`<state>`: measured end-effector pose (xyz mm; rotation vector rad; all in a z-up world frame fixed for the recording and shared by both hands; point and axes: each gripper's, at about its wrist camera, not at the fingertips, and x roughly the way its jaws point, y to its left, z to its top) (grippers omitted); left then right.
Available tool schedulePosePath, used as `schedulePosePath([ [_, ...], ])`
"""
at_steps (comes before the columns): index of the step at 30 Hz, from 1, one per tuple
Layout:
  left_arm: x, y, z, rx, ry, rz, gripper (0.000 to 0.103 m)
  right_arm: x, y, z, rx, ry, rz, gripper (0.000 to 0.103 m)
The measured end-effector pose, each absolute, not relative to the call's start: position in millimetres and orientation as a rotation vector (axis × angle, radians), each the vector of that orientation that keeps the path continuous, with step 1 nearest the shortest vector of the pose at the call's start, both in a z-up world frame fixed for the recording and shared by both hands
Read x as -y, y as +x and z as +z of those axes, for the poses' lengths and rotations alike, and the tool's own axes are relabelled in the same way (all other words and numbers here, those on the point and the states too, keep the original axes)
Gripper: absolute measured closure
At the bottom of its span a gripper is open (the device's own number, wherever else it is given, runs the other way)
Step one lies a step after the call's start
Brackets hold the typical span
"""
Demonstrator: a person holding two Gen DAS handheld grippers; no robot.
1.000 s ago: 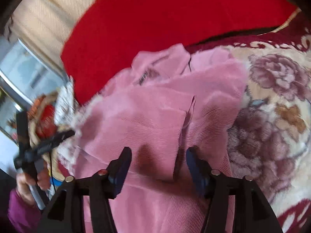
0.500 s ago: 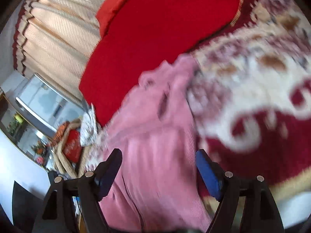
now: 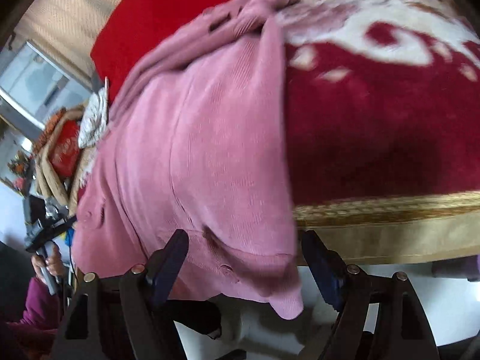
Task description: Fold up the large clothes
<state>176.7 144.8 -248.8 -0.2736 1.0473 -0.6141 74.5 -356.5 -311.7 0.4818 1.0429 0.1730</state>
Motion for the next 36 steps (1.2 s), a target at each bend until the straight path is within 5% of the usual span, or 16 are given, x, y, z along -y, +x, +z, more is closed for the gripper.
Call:
schedulePosePath([
  [1, -142.8, 177.6, -249.6, -1.051, -0.271, -0.624, 0.059, 349.7, 76.6, -313.7, -1.043, 0.468, 0.179, 0.030],
  [4, -138.1, 178.7, -249.1, -1.055, -0.247, -0.650, 0.059, 331.0, 75.4, -311.1, -1.049, 0.373, 0.214, 0.068],
  [9, -133.1, 180.5, -248.4, -1.096, -0.264, -0.706, 0.028, 329.5, 74.9, -303.2, -1.015, 0.354, 0.223, 0.066],
  [13, -126.6, 184.4, -251.5, -1.120, -0.313, -0.774, 0.028, 343.2, 79.0, -315.5, -1.062, 0.446, 0.196, 0.045],
  [15, -113.9, 185.9, -254.1, -1.143, -0.281, -0.801, 0.028, 336.6, 81.0, -316.4, -1.062, 0.415, 0.218, 0.045],
  [16, -108.4, 186.7, -256.9, -1.162, -0.268, -0.809, 0.030, 333.6, 83.3, -318.9, -1.075, 0.394, 0.227, 0.047],
  [17, -101.8, 187.8, -260.4, -1.181, -0.259, -0.821, 0.036, 329.0, 82.8, -320.5, -1.086, 0.392, 0.249, 0.060],
  [19, -92.9, 188.0, -264.7, -1.206, -0.240, -0.836, 0.066, 318.1, 78.7, -313.5, -1.059, 0.369, 0.309, 0.071],
  [29, -74.8, 192.8, -266.6, -1.215, -0.231, -0.881, 0.060, 311.8, 92.9, -321.7, -1.100, 0.367, 0.326, 0.068],
  [31, -75.5, 193.4, -266.1, -1.208, -0.234, -0.884, 0.085, 303.4, 90.5, -315.3, -1.081, 0.343, 0.352, 0.076],
  [32, -75.4, 193.7, -265.0, -1.204, -0.236, -0.885, 0.087, 303.3, 88.1, -309.3, -1.062, 0.340, 0.377, 0.084],
  [36, -76.3, 191.0, -255.4, -1.163, -0.251, -0.904, 0.093, 296.1, 77.0, -274.6, -0.953, 0.334, 0.473, 0.088],
])
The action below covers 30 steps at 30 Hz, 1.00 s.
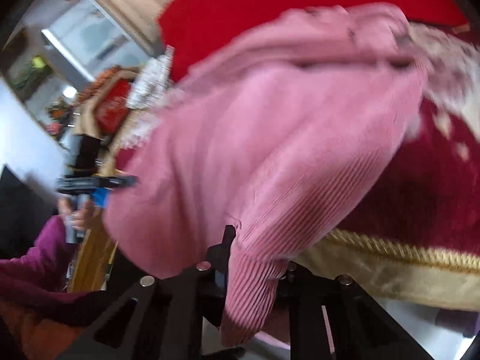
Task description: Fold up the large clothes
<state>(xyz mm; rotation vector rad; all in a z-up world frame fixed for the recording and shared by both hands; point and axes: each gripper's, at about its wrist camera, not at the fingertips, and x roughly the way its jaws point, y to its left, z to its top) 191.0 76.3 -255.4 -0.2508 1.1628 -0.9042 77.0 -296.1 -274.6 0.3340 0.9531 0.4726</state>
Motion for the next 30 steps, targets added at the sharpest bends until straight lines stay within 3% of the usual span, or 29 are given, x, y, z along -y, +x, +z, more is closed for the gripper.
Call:
schedulePosePath([
  [3, -74.1, 189.5, -253.3, -1.150, -0.217, -0.897, 0.093, 284.5, 79.7, -259.0, -0.922, 0.296, 0.502, 0.088],
  [8, -72.6, 195.0, -268.8, -1.216, -0.251, -0.895, 0.087, 275.3, 94.6, -280.4, -1.044, 0.290, 0.474, 0.083],
  [13, -76.0, 192.3, -255.4, -1.170, -0.243, -0.909, 0.095, 271.7, 92.0, -274.7, -1.021, 0.248, 0.478, 0.087],
  [22, -83.3, 218.1, -164.2, -0.938, -0.321, -0.991, 0.095, 301.5, 100.2, -191.9, -0.781, 0.386, 0.567, 0.091],
  [29, -64.5, 345.3, -93.9, -0.869, -0.418, -0.919, 0.094, 388.6, 156.5, -138.6, -0.516, 0.672, 0.478, 0.091],
  [30, -58.2, 367.8, -94.3, -0.876, -0.447, -0.908, 0.089, 412.3, 176.5, -141.2, -0.484, 0.751, 0.429, 0.091],
])
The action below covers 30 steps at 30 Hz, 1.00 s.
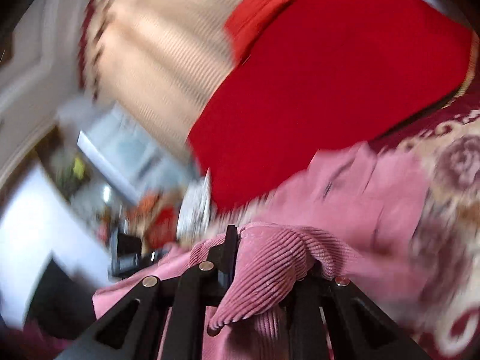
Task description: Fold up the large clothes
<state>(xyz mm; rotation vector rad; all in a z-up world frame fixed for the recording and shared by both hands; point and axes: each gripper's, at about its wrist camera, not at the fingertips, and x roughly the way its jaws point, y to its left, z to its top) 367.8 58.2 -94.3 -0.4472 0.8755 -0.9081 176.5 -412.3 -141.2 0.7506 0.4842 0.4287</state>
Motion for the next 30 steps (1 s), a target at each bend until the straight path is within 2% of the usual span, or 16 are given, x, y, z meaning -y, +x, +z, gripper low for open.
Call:
schedulePosePath([
  [3, -36.2, 435.6, -113.5, -0.904, -0.508, -0.724, 0.077, 463.8, 228.0, -173.7, -0.511, 0.983, 0.367, 0.090],
  [6, -28.1, 477.4, -150.9, -0.958, -0.574, -0.574, 0.076, 496.0, 271.6, -239.4, -0.604, 1.248, 0.294, 0.086],
  [8, -32.1, 482.2, -168.6, -0.953, -0.632, -0.531, 0.076, 508.0, 284.8, -278.8, -0.666, 1.404, 0.253, 0.077],
  [10, -36.9, 474.8, -175.3, -0.924, -0.658, -0.497, 0.076, 514.3, 293.2, -290.8, -0.675, 1.471, 0.267, 0.068],
  [13, -40.8, 451.6, -169.8, -0.825, -0.660, -0.428, 0.069, 513.7, 302.8, -269.0, -0.662, 1.389, 0.339, 0.035],
  [15, -36.6, 435.2, -165.5, -0.786, -0.660, -0.401, 0.062, 519.2, 295.6, -254.5, -0.620, 1.338, 0.337, 0.033],
  [17, -29.6, 423.6, -165.3, -0.765, -0.644, -0.380, 0.060, 527.3, 283.9, -238.5, -0.533, 1.289, 0.322, 0.024],
  [20, -18.9, 421.7, -170.6, -0.811, -0.557, -0.346, 0.060, 537.2, 265.4, -219.4, -0.410, 1.236, 0.243, 0.023],
  [23, -16.5, 415.1, -177.0, -0.877, -0.463, -0.284, 0.060, 530.0, 260.0, -205.4, -0.410, 1.156, 0.283, 0.023],
  [26, -7.0, 412.1, -190.1, -0.968, -0.328, -0.194, 0.062, 491.8, 268.2, -192.3, -0.510, 1.000, 0.346, 0.024],
  [30, 0.1, 402.7, -194.8, -0.987, -0.212, -0.142, 0.064, 441.7, 285.8, -200.7, -0.700, 0.857, 0.309, 0.027],
])
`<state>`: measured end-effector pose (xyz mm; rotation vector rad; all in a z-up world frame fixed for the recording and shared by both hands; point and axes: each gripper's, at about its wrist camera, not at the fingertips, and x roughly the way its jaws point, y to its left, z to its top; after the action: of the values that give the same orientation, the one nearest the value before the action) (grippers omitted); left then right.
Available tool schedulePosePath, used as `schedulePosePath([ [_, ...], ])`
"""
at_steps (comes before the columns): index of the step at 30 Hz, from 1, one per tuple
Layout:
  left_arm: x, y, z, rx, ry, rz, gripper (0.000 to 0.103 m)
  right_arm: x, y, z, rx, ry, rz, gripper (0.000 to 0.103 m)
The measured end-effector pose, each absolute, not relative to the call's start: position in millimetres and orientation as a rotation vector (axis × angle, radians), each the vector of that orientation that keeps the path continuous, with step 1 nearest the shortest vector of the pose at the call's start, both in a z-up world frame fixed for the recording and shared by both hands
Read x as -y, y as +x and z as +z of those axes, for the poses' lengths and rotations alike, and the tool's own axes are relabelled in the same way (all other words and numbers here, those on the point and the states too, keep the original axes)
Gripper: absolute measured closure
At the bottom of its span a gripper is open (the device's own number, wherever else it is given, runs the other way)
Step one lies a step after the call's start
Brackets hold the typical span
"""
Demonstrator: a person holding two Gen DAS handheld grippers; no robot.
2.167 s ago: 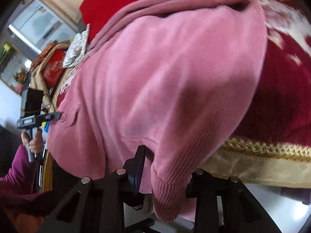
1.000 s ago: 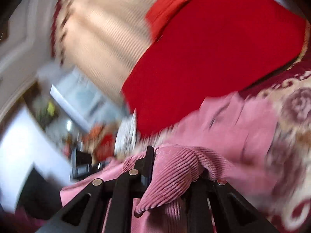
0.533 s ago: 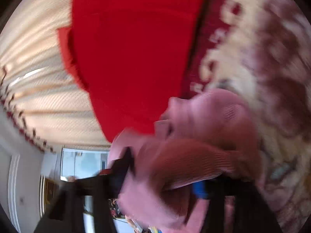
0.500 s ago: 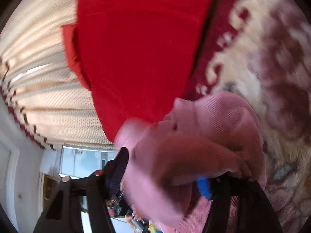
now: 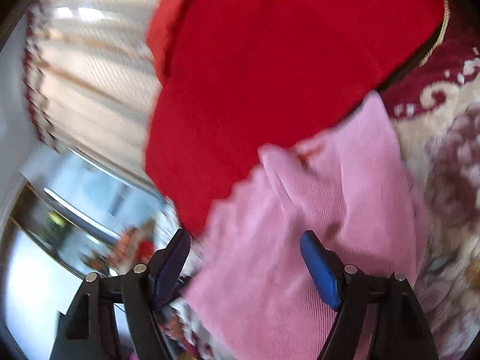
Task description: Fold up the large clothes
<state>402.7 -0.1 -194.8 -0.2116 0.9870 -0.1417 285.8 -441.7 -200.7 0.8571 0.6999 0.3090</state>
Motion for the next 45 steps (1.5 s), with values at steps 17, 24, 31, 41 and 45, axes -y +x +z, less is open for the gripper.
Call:
schedulePosePath([
  [17, -16.0, 369.2, -187.1, -0.983, -0.185, -0.064, 0.064, 446.6, 263.0, -227.7, -0.869, 0.776, 0.043, 0.035],
  [24, -34.8, 322.9, -152.2, -0.840, -0.315, -0.101, 0.054, 455.2, 218.7, -193.0, -0.766, 0.847, 0.151, 0.028],
  [31, -19.5, 290.4, -170.9, -0.938, -0.490, -0.340, 0.022, 434.5, 151.8, -198.2, -0.734, 0.989, 0.301, 0.011],
  [41, -18.4, 330.5, -224.1, -1.037, -0.874, -0.344, 0.021, 425.5, 173.4, -258.8, -0.817, 1.131, 0.165, 0.011],
  [45, -10.7, 343.5, -226.9, -0.984, -0.903, -0.348, 0.022, 430.5, 187.8, -250.5, -0.697, 1.098, 0.112, 0.011],
])
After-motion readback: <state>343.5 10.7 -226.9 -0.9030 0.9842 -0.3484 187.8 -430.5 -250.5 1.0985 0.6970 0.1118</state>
